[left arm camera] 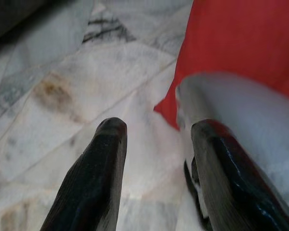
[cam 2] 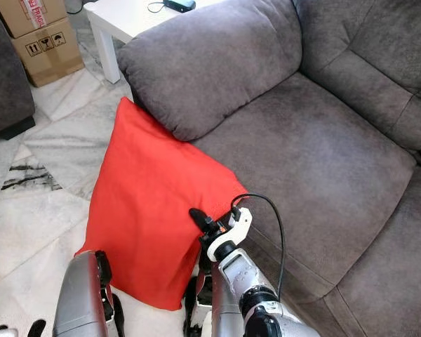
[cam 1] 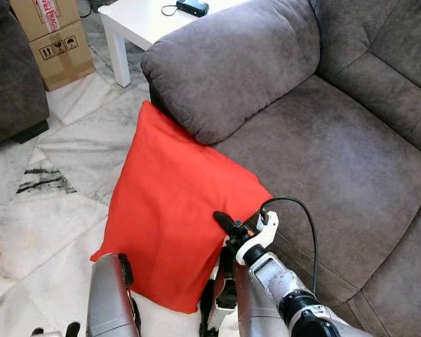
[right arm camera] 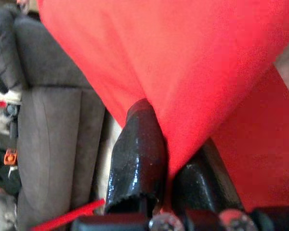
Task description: Move the pillow to the sofa from floor
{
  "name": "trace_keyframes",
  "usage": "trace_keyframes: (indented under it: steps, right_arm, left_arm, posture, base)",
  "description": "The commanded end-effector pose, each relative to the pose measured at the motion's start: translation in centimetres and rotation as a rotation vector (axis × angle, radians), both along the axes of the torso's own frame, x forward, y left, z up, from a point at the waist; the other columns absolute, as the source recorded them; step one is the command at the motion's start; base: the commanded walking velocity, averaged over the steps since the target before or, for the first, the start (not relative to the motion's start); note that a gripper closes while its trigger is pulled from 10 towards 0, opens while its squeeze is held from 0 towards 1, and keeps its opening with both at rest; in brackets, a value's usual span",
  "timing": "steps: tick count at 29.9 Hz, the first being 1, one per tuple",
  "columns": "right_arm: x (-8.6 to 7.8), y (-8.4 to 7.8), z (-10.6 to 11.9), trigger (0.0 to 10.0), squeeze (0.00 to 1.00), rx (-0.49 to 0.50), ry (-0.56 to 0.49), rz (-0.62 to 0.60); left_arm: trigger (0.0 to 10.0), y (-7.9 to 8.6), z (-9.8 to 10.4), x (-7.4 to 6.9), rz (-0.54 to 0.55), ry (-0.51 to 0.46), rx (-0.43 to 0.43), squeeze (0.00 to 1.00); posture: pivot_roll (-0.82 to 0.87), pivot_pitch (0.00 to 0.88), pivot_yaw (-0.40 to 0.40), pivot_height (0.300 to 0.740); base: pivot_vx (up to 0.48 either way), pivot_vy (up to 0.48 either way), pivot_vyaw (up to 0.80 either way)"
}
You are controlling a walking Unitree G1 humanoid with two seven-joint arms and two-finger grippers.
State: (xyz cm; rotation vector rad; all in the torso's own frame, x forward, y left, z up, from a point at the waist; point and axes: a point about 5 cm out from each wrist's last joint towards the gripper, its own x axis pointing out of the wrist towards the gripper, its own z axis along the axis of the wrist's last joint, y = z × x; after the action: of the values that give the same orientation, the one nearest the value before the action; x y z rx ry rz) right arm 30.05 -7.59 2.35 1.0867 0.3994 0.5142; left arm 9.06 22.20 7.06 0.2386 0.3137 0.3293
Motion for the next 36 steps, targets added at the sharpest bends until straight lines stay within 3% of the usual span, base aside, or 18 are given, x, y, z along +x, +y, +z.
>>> trace_keyframes:
  steps: [1, 8, 13, 18, 19, 20, 21, 28, 36]
  right_arm:
    - [-0.9, -0.3, -0.7, 10.0, 0.0, -0.001, -0.005, 0.012]
    - [-2.0, -0.7, -1.2, 10.0, 0.0, 0.015, -0.035, 0.013]
    - [-2.0, -1.0, -1.2, 10.0, 0.0, 0.016, -0.039, -0.008]
    - [-1.9, -1.2, -0.9, 10.0, 0.0, -0.036, -0.068, 0.001]
    - [-1.6, -1.5, -0.5, 10.0, 0.0, -0.053, -0.096, -0.007]
    - [-1.6, -1.5, -0.5, 10.0, 0.0, -0.053, -0.096, -0.007]
    - [-1.4, -1.6, -0.1, 10.0, 0.0, -0.072, -0.12, -0.013]
    - [-1.0, -1.8, 0.9, 10.0, 0.0, -0.11, -0.181, -0.031]
    - [-0.9, -3.3, 1.6, 10.0, 0.0, -0.122, -0.213, -0.108]
  left_arm:
    - [10.0, 0.1, -1.1, -0.3, 0.011, 0.059, -0.003, 0.0]
    - [10.0, 0.3, -0.3, 1.9, -0.003, -0.009, 0.017, 0.0]
    - [10.0, 0.7, 0.4, 2.7, -0.01, -0.039, 0.049, 0.0]
    - [10.0, 1.2, 2.5, 4.6, -0.031, -0.13, 0.148, 0.0]
    - [10.0, 1.2, 3.9, 5.8, -0.056, -0.194, 0.222, 0.0]
    - [10.0, 1.2, 3.9, 5.8, -0.056, -0.194, 0.222, 0.0]
    - [10.0, 1.0, 4.8, 6.8, -0.079, -0.236, 0.263, 0.0]
    - [10.0, 0.6, 5.0, 8.7, -0.115, -0.274, 0.267, 0.0]
    - [10.0, 0.3, 4.2, 10.8, -0.156, -0.272, 0.238, 0.0]
  posture:
    - [0.29, 0.236, -0.204, 0.572]
    - [0.29, 0.182, -0.19, 0.572]
    - [0.3, 0.165, -0.184, 0.572]
    - [0.3, 0.141, -0.182, 0.572]
    - [0.31, 0.12, -0.186, 0.572]
    - [0.31, 0.12, -0.186, 0.572]
    - [0.3, 0.106, -0.187, 0.572]
    - [0.29, 0.059, -0.184, 0.572]
    - [0.27, 0.0, -0.168, 0.572]
  base:
    - [0.0, 0.0, 0.0]
    - [0.0, 0.0, 0.0]
    - [0.0, 0.0, 0.0]
    - [0.0, 0.0, 0.0]
    - [0.0, 0.0, 0.0]
    - [0.0, 0.0, 0.0]
    - [0.0, 0.0, 0.0]
    - [0.0, 0.0, 0.0]
    - [0.0, 0.0, 0.0]
